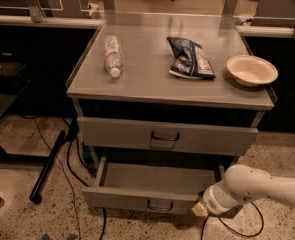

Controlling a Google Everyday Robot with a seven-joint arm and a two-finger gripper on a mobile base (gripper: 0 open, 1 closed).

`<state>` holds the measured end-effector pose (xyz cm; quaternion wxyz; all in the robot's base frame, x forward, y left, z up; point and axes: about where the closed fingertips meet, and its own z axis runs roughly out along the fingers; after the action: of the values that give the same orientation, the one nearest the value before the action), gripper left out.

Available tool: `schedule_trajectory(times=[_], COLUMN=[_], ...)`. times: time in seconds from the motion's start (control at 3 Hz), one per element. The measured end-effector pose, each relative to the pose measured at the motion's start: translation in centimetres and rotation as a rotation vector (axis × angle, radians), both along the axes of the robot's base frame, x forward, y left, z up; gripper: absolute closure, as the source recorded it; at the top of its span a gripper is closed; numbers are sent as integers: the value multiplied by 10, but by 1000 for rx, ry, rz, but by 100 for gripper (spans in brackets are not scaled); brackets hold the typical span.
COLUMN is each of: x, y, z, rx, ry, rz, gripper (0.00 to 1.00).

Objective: Close middle drawer

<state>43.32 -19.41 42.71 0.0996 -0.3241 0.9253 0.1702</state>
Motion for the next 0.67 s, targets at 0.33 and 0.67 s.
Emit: schedule_trajectory(times=[0.33,0.67], x=[0,0], y=[0,0], z=[0,0], rx=[0,0], ry=[0,0], rz=[0,0], gripper=[35,11])
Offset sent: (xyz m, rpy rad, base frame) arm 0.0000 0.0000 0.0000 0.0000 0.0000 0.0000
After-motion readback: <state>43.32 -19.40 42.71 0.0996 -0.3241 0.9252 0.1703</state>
